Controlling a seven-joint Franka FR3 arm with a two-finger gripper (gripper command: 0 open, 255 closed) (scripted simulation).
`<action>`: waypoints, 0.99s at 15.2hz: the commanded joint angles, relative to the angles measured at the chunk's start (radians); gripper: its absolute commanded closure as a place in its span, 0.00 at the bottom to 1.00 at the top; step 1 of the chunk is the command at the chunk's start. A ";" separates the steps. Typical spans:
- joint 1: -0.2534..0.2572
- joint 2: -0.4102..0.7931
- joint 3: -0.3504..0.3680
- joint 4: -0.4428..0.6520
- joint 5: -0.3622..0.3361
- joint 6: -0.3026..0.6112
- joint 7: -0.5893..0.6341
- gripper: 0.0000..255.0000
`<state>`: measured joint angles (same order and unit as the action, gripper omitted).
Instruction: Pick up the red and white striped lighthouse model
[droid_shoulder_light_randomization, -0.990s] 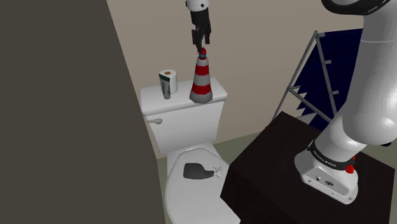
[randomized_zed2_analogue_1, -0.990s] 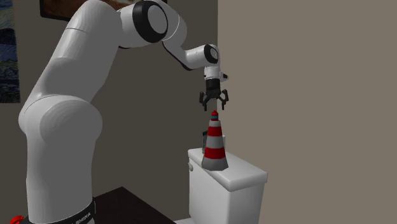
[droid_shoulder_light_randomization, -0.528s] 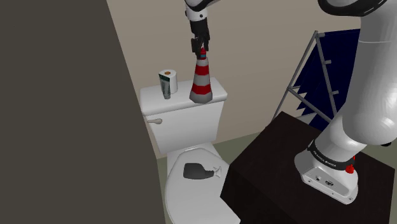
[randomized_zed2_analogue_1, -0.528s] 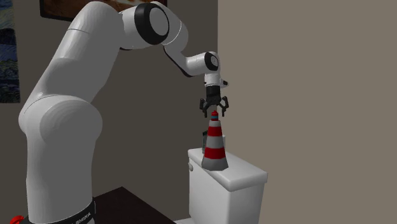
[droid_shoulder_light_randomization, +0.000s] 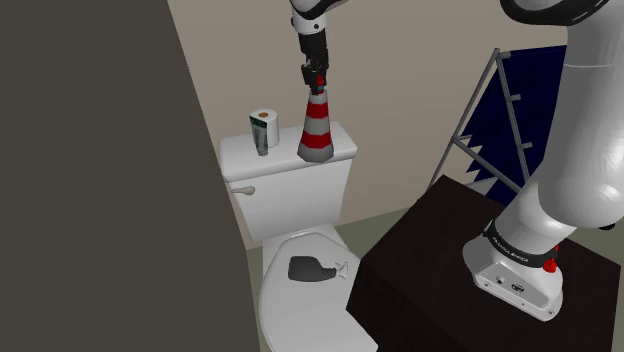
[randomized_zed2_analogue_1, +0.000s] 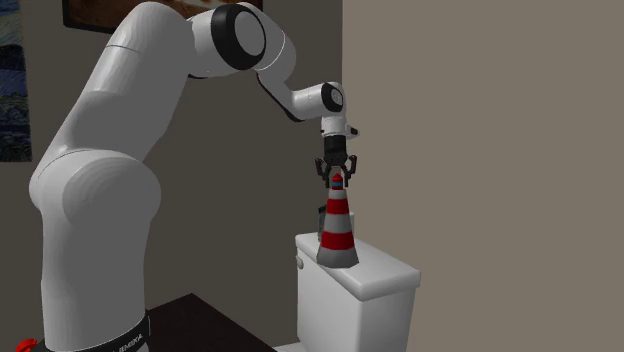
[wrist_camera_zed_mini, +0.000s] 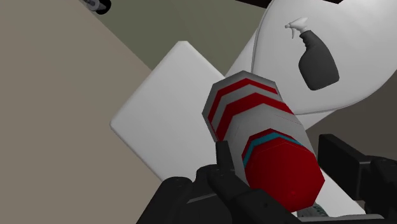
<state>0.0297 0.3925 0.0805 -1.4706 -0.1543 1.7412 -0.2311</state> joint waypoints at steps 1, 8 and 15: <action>0.000 0.000 0.000 0.000 0.000 0.000 0.000 1.00; 0.002 -0.001 0.000 0.063 0.001 -0.065 -0.008 1.00; 0.005 0.003 0.000 0.164 0.002 -0.160 -0.018 1.00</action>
<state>0.0344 0.3906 0.0812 -1.3296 -0.1514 1.5957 -0.2476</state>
